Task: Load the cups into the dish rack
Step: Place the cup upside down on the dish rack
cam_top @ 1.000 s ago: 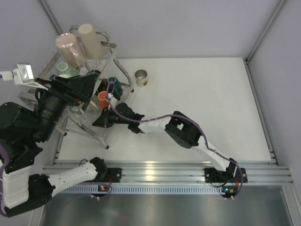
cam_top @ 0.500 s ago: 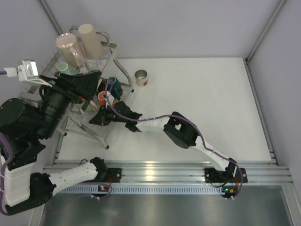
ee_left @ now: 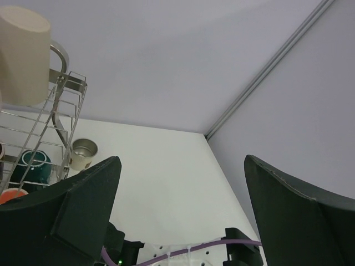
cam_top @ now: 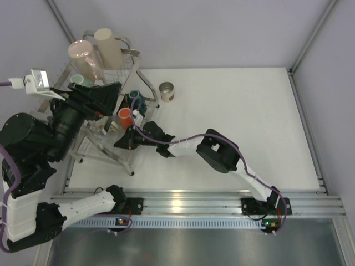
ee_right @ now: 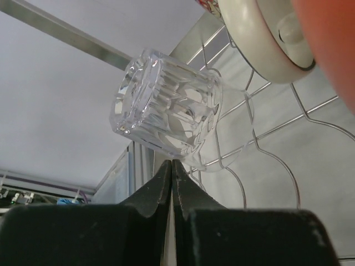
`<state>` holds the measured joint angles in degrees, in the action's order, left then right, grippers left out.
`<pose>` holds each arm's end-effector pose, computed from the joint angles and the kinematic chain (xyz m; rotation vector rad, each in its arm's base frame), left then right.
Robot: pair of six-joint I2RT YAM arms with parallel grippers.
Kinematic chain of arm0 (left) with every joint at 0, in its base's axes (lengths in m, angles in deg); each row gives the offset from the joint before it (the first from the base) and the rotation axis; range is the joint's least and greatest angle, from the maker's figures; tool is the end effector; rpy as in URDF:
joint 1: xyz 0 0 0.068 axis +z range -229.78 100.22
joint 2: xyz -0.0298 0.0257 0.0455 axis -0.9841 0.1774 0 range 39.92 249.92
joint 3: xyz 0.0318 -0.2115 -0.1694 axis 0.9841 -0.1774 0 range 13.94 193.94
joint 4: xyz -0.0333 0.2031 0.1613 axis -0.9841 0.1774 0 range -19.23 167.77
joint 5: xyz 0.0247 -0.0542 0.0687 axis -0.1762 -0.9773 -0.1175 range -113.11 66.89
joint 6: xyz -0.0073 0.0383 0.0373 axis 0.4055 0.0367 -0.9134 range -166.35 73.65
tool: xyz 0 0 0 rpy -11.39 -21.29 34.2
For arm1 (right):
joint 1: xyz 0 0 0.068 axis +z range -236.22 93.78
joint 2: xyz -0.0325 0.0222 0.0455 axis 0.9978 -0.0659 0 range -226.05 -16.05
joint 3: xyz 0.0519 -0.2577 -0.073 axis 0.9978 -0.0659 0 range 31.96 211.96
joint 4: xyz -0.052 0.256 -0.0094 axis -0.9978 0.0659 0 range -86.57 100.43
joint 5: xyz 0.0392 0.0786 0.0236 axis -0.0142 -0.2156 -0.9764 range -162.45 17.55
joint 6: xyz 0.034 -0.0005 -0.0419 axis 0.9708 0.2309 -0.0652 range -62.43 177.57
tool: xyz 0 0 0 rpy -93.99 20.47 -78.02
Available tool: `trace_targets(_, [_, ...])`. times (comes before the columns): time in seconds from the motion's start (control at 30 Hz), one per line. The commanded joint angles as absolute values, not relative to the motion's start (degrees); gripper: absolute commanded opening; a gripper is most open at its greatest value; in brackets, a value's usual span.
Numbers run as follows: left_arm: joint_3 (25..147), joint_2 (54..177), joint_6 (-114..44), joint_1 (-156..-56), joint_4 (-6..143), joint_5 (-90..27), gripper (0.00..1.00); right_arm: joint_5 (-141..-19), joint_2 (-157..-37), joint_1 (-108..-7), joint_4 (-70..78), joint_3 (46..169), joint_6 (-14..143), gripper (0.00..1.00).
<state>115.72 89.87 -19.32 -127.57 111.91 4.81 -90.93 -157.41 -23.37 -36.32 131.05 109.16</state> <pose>0.0513 -0.0318 0.5649 -0.1591 1.4389 -0.7424 0.2435 0.4995 0.1533 -0.4858 1.8814 1.7137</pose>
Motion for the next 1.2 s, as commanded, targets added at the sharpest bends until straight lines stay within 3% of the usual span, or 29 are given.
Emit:
trace_targets(0.0, [116.3,91.2,-20.4,-127.5,109.5,4.0,0.98,-92.6,-149.3,-25.5,-40.0,125.7,107.2,0.0])
trace_targets(0.5, [116.4,94.1,-22.4,-127.5,109.6,4.3,0.98,-94.6,-142.7,-26.0,-35.9,123.7,102.9,0.0])
trace_targets(0.9, [119.9,104.1,-27.1,-127.5,118.1,3.0,0.95,-92.1,-127.5,-35.1,-34.7,105.3,105.3,0.01])
trace_targets(1.03, [117.0,105.7,-27.3,-127.5,118.5,2.7,0.95,-88.2,-122.4,-41.1,-27.2,99.5,104.9,0.11])
trace_targets(1.07, [116.3,105.8,-26.8,-127.5,118.5,3.0,0.95,-85.4,-121.2,-43.4,-24.2,99.9,103.1,0.22])
trace_targets(1.17, [110.7,104.8,-26.3,-127.5,116.7,3.7,0.95,-79.8,-121.3,-46.0,-12.4,105.2,99.6,0.35])
